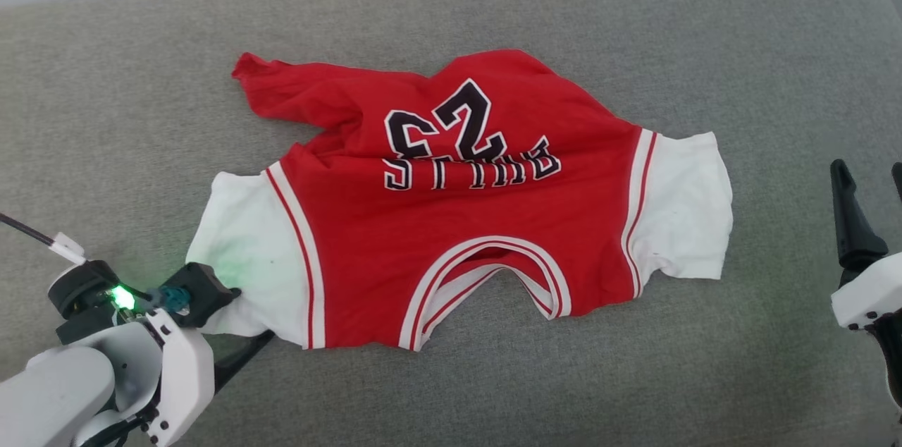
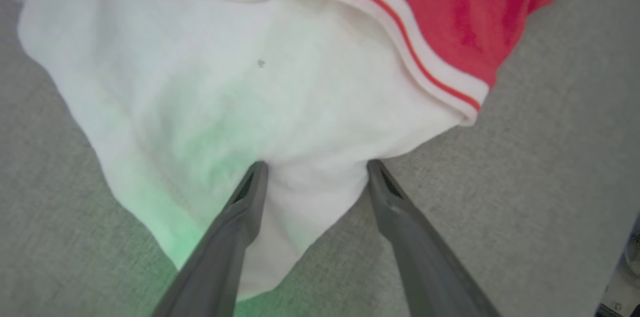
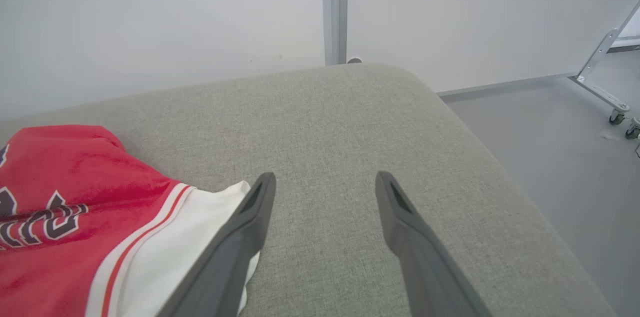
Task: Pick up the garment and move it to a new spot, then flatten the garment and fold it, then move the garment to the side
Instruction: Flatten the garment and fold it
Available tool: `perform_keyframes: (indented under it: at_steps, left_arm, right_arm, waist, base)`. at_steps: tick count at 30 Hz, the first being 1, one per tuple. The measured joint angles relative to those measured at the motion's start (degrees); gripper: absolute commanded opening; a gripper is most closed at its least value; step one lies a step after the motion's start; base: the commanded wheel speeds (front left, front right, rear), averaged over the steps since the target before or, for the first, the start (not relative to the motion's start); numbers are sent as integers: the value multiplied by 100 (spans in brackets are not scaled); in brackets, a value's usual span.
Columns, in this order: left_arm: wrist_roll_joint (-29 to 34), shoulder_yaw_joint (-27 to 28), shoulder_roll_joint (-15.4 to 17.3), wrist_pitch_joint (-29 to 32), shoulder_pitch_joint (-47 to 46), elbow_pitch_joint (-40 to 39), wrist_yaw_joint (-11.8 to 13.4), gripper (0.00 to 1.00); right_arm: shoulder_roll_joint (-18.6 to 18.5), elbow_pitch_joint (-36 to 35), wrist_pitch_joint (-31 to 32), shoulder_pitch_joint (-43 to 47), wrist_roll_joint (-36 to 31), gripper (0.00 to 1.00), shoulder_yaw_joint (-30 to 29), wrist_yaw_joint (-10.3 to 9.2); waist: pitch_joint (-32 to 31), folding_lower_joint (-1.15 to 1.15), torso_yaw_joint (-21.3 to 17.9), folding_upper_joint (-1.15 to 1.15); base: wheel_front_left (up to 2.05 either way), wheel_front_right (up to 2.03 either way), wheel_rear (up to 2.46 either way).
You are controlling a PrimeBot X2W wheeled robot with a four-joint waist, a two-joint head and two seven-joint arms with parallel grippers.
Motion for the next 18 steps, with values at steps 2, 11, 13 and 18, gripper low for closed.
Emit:
perform_keyframes:
  at_steps: [2,11,13,18]
  left_arm:
    - [-54,-14,-8,-76,-19,99,-5,100]
    - [-223,2,-172,-88,-118,248,4,0]
    - [-201,7,-221,-98,-123,229,5,0]
    - [-159,8,-353,-145,-165,202,13,0]
  right_arm:
    - [0,-27,63,19,0,100,37,0]
    - [-204,-111,1145,237,188,100,576,0]
    - [-298,-151,1532,256,248,100,762,1]
    - [-533,-257,2416,216,342,100,1105,0]
  waist:
    - [50,0,-50,0]
    - [153,0,1,0]
    - [174,0,49,0]
    - [219,0,192,0]
  base:
    - [0,0,0]
    - [0,0,0]
    - [0,0,0]
    - [0,0,0]
